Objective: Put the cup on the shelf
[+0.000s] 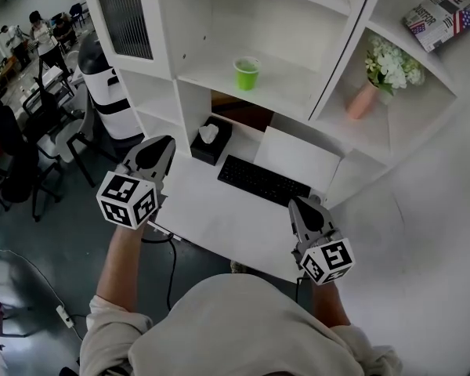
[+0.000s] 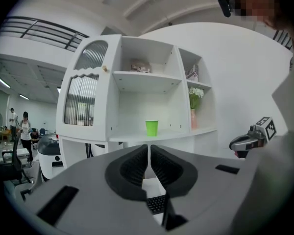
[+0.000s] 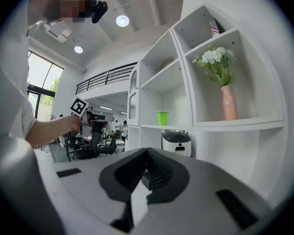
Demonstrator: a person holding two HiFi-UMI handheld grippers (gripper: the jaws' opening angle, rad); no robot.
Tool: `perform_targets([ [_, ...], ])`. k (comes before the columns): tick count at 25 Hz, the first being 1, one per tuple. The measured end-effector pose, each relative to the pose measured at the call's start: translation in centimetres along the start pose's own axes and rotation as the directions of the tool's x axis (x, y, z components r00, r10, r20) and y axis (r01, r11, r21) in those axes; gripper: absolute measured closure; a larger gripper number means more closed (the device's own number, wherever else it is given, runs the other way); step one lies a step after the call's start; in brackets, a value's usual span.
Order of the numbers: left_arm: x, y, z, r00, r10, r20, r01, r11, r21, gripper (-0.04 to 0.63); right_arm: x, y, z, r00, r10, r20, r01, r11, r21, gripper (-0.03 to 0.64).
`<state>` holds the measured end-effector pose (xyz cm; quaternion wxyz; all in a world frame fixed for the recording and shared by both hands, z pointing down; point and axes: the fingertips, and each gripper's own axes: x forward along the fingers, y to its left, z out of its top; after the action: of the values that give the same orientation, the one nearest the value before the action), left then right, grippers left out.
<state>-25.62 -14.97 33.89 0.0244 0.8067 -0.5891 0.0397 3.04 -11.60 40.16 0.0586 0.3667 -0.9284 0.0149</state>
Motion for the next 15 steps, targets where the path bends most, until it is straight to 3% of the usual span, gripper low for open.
perform_targets([
  [15, -4.0, -1.1, -4.8, 0.999, 0.017, -0.030, -0.019, 0.999, -0.044, 0.578, 0.2, 1.8, 0.4, 0.999, 0.038, 0.002, -0.038, 0.999, -0.014, 0.614],
])
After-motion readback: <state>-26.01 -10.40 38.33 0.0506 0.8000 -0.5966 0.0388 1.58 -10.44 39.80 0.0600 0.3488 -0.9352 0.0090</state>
